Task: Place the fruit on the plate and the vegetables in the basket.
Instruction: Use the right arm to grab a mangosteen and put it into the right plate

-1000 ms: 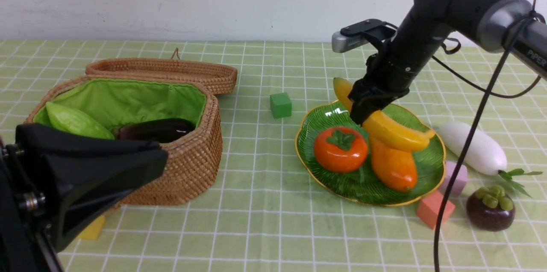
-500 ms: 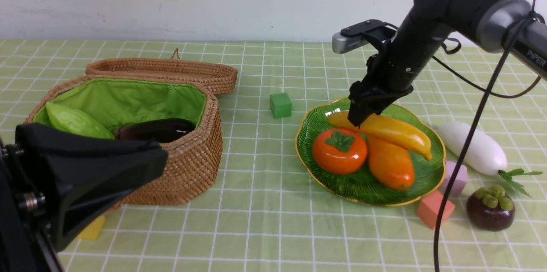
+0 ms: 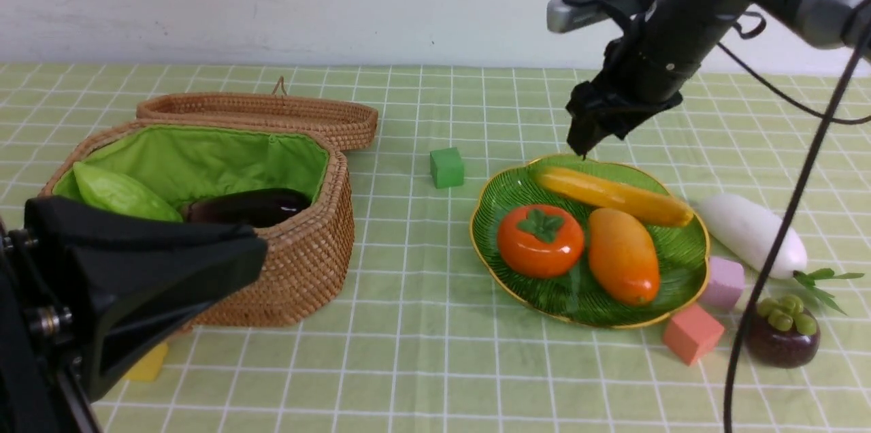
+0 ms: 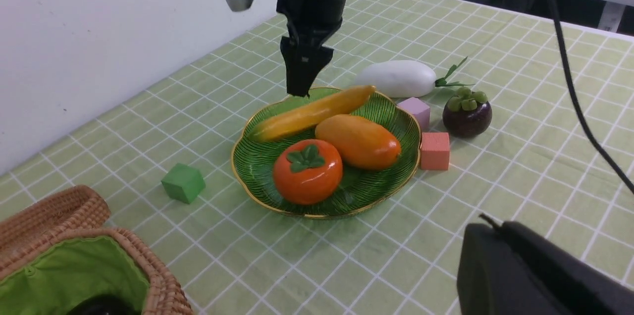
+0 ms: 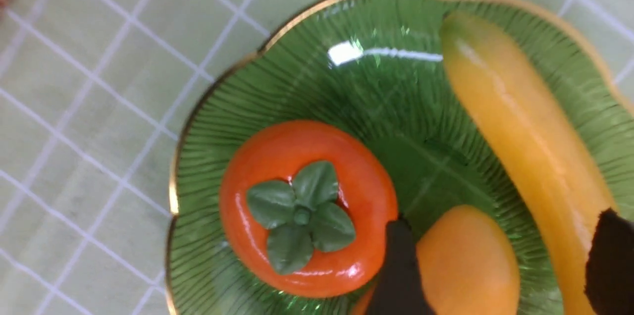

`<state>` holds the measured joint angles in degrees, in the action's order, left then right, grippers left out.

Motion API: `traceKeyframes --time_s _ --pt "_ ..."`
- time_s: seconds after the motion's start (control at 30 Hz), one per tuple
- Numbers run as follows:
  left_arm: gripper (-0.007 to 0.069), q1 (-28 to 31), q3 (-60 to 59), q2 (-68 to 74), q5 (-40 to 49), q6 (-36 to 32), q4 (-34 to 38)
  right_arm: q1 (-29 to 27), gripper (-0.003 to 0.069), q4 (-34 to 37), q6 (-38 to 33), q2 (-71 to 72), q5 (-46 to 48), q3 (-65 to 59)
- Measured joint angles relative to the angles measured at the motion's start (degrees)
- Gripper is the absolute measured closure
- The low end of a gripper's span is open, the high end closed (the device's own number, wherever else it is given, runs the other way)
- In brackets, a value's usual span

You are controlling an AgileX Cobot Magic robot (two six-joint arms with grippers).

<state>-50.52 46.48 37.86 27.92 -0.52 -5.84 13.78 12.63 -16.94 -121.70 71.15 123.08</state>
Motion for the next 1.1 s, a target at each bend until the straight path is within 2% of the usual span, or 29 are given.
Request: traceKeyframes --time_s 0.13,0.2,0.33,0.37,0.4,0.57,0.63,0.73,0.77,0.9,0.93,0.97,1.07,1.1 --pt "0.0629 0.00 0.00 0.00 0.05 0.00 0.05 0.00 0.0296 -1.62 6.14 6.72 0.13 -0.67" --pt "0.0627 0.00 0.00 0.00 0.11 0.00 0.18 0.00 0.0377 -3.41 7.99 11.80 0.13 -3.80" --pt "0.0627 0.00 0.00 0.00 1.88 0.00 0.39 0.00 0.0514 -7.48 10.12 22.66 0.19 -15.06" --pt "0.0627 0.00 0.00 0.00 1.88 0.00 0.39 0.00 0.0525 -7.68 10.36 23.25 0.19 -15.84" --pt "0.0627 0.00 0.00 0.00 2.98 0.00 0.45 0.00 0.0558 -9.59 11.58 27.71 0.25 -22.25" --pt "0.0627 0.00 0.00 0.00 5.20 0.00 0.64 -1.50 0.0598 -14.15 16.94 36.37 0.38 -39.90" --pt "0.0627 0.00 0.00 0.00 5.26 0.00 0.64 -4.84 0.0596 -14.59 19.81 38.11 0.33 -47.20" --pt "0.0627 0.00 0.00 0.00 5.38 0.00 0.84 -8.89 0.0581 -13.18 22.66 38.49 -0.63 -53.98" --pt "0.0627 0.00 0.00 0.00 5.38 0.00 0.96 -11.49 0.0550 -11.54 23.53 38.29 -2.78 -57.41" --pt "0.0627 0.00 0.00 0.00 5.41 0.00 1.09 -16.90 0.0383 -5.98 24.10 37.08 -12.88 -63.45" --pt "0.0627 0.00 0.00 0.00 5.41 0.00 1.09 -17.55 0.0330 -5.06 24.17 36.57 -14.86 -63.93" --pt "0.0627 0.00 0.00 0.00 5.41 0.00 1.09 -17.66 0.0330 -5.06 24.17 36.46 -15.18 -63.93" --pt "0.0627 0.00 0.00 0.00 5.45 0.00 1.43 -18.22 0.0139 -2.47 24.00 34.44 -19.27 -64.26" --pt "0.0627 0.00 0.00 0.00 5.45 0.00 1.44 -18.22 0.0129 -2.20 23.93 34.17 -19.43 -64.25"
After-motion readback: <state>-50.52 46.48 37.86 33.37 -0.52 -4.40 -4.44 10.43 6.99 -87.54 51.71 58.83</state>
